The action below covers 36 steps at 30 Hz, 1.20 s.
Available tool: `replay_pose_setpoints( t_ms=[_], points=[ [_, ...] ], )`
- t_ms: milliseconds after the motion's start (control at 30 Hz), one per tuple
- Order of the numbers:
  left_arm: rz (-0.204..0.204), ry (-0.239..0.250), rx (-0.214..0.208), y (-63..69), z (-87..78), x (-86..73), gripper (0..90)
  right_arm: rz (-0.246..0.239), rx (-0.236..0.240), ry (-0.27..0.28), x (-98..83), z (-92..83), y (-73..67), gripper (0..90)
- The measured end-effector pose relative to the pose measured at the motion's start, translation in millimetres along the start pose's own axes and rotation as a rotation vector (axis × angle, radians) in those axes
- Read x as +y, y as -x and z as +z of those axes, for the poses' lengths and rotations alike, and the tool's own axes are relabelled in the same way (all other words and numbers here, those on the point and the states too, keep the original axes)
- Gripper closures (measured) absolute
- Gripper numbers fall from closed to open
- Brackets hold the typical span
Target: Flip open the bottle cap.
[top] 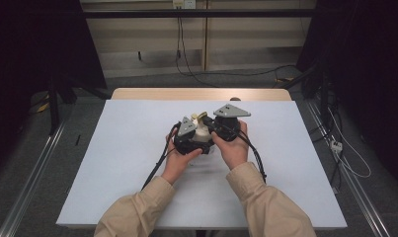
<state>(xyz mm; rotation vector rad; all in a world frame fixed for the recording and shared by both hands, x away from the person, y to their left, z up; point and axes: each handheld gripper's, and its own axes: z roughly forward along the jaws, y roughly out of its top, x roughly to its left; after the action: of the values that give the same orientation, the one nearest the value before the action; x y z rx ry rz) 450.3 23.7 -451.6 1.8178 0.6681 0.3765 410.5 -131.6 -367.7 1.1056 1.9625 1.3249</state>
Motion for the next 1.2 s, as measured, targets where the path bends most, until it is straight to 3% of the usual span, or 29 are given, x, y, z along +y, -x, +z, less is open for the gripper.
replay_pose_setpoints(
  t_ms=[1200],
  points=[
    [-0.001,0.008,0.000,0.2,-0.2,-1.3,5.1,-0.010,0.007,0.013,3.1,3.4,2.0,90.0]
  ],
)
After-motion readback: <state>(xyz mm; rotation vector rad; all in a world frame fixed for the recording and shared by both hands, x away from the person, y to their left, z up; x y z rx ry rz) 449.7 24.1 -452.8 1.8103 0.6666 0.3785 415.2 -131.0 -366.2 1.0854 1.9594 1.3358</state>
